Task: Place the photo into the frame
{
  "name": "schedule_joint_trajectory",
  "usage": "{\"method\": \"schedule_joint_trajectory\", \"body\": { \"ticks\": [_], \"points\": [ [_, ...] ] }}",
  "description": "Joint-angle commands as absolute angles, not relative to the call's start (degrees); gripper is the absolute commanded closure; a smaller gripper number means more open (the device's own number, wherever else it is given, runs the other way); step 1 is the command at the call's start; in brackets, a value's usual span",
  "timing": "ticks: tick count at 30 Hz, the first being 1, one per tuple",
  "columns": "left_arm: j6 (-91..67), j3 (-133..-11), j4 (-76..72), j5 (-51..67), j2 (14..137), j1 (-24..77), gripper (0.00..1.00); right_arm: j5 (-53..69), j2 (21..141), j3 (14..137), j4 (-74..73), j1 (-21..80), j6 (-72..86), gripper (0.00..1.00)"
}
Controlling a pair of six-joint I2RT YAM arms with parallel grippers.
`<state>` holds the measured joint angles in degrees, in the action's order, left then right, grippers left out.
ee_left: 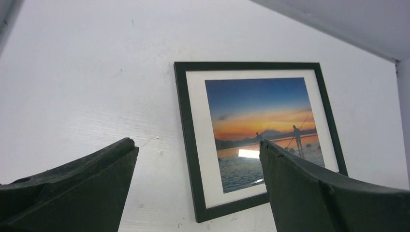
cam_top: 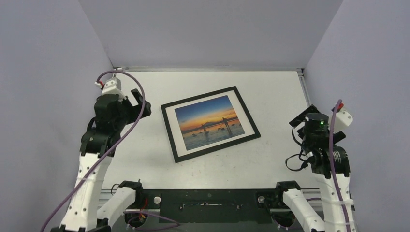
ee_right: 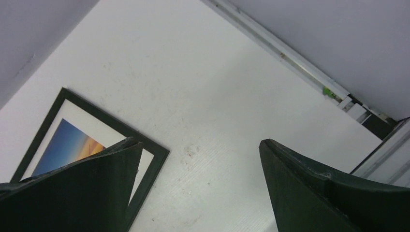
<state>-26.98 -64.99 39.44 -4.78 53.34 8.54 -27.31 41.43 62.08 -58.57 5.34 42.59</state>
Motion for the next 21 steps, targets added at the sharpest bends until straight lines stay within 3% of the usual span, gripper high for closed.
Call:
{"method": "schedule_joint_trajectory", "body": {
  "ticks": [1, 9, 21],
  "points": [
    [-24.15, -69.35, 45.24, -9.47, 45.8, 8.61, 0.03, -35.13, 38.24, 70.02, -64.28, 5.71, 39.61, 0.0],
    [-22.81, -77.68, 55.75, -15.02, 39.88, 8.6, 0.03, -35.35, 37.71, 80.19, -66.97, 5.55, 39.29, 0.0],
    [-21.43, -85.21, 68.94, -18.74, 37.98, 8.52, 0.03, -34.77, 40.34, 83.02, -71.79, 5.42, 39.96, 0.0]
  ]
}}
